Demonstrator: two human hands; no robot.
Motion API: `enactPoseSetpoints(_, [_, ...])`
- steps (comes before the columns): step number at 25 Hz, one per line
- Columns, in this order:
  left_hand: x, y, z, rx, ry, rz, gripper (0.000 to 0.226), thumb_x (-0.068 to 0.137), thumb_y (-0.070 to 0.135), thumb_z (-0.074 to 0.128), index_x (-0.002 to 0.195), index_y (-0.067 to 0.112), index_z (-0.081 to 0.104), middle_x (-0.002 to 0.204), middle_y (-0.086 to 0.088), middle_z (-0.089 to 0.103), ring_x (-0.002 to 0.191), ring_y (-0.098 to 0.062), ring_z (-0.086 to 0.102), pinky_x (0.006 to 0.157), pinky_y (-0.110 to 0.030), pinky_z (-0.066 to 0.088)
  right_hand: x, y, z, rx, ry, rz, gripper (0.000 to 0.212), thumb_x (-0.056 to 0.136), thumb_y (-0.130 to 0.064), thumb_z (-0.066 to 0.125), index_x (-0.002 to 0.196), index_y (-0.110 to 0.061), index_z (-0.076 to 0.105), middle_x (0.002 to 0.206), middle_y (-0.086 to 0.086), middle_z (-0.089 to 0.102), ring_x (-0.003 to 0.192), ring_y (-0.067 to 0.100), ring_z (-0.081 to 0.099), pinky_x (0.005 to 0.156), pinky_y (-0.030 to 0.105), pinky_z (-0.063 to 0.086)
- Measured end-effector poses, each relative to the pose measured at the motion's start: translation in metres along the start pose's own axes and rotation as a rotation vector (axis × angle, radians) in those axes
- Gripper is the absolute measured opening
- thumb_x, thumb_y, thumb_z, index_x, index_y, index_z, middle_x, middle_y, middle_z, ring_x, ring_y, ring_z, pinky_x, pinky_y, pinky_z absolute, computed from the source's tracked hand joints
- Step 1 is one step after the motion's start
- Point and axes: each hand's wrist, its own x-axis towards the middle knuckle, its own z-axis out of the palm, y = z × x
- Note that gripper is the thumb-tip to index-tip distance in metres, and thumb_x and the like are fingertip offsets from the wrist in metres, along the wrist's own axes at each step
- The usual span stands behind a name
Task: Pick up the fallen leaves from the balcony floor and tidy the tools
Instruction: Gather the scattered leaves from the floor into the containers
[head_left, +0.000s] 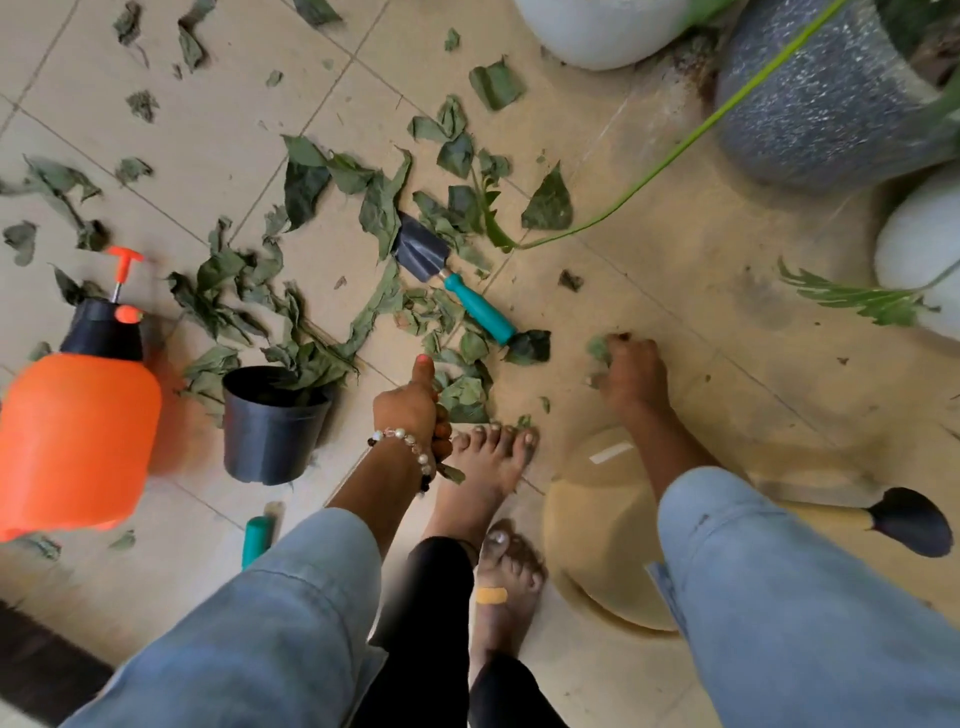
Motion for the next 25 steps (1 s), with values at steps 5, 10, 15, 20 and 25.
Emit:
enactPoseSetpoints(5, [0.006, -0.003, -0.005, -0.022, 0.058, 0.059, 0.020, 0.092, 0.027, 0.054, 0.108, 0.019, 0.064, 0.092, -0.006, 0.067, 0.080, -0.029, 0.062, 0.063, -0.036, 0.041, 0.006, -0.011, 0.015, -0.205, 0.170, -0.128, 0.020, 0.095, -0.003, 0.047, 0.106, 0.000, 0.064, 0.102, 0.016, 0.066, 0.094, 0.023, 0.063, 0.079, 0.026, 0.049])
enactPoseSetpoints(10, [0.040, -0.042, -0.018, -0.668, 0.031, -0.422, 0.044, 0.083, 0.064, 0.055, 0.095, 0.025, 0.070, 0.084, 0.004, 0.070, 0.076, -0.012, 0.061, 0.065, -0.039, 0.050, -0.017, -0.029, -0.031, 1.081, -0.022, 0.242, 0.024, 0.076, 0.001, 0.074, 0.100, -0.002, 0.070, 0.092, 0.008, 0.073, 0.085, 0.020, 0.070, 0.076, 0.023, 0.053])
enactPoseSetpoints(15, [-0.021, 0.101, -0.073, -1.079, 0.204, -0.754, 0.044, 0.090, 0.049, 0.054, 0.088, 0.006, 0.064, 0.079, -0.014, 0.069, 0.068, -0.026, 0.065, 0.062, -0.032, 0.057, -0.112, -0.101, -0.060, 1.299, -0.285, -0.016, 0.017, 0.079, -0.005, 0.072, 0.095, -0.009, 0.071, 0.097, 0.007, 0.073, 0.094, 0.019, 0.069, 0.081, 0.028, 0.056])
enactPoseSetpoints(20, [-0.042, 0.085, -0.080, -1.139, 0.064, -0.764, 0.049, 0.087, 0.051, 0.047, 0.103, 0.009, 0.068, 0.095, -0.015, 0.069, 0.091, -0.031, 0.065, 0.082, -0.038, 0.052, -0.164, -0.119, -0.043, 0.384, -0.061, -0.697, 0.030, 0.081, -0.009, 0.062, 0.111, -0.010, 0.064, 0.131, 0.006, 0.045, 0.121, 0.024, 0.038, 0.099, 0.041, 0.039])
enactPoseSetpoints(25, [-0.078, 0.063, -0.089, -1.085, 0.269, -0.891, 0.039, 0.093, 0.041, 0.055, 0.068, 0.011, 0.056, 0.054, -0.004, 0.055, 0.042, -0.020, 0.051, 0.043, -0.023, 0.043, -0.164, -0.117, -0.057, 0.222, -0.660, -0.708, 0.026, 0.086, -0.022, 0.061, 0.110, -0.033, 0.062, 0.158, -0.012, -0.002, 0.142, 0.020, -0.002, 0.109, 0.053, 0.015])
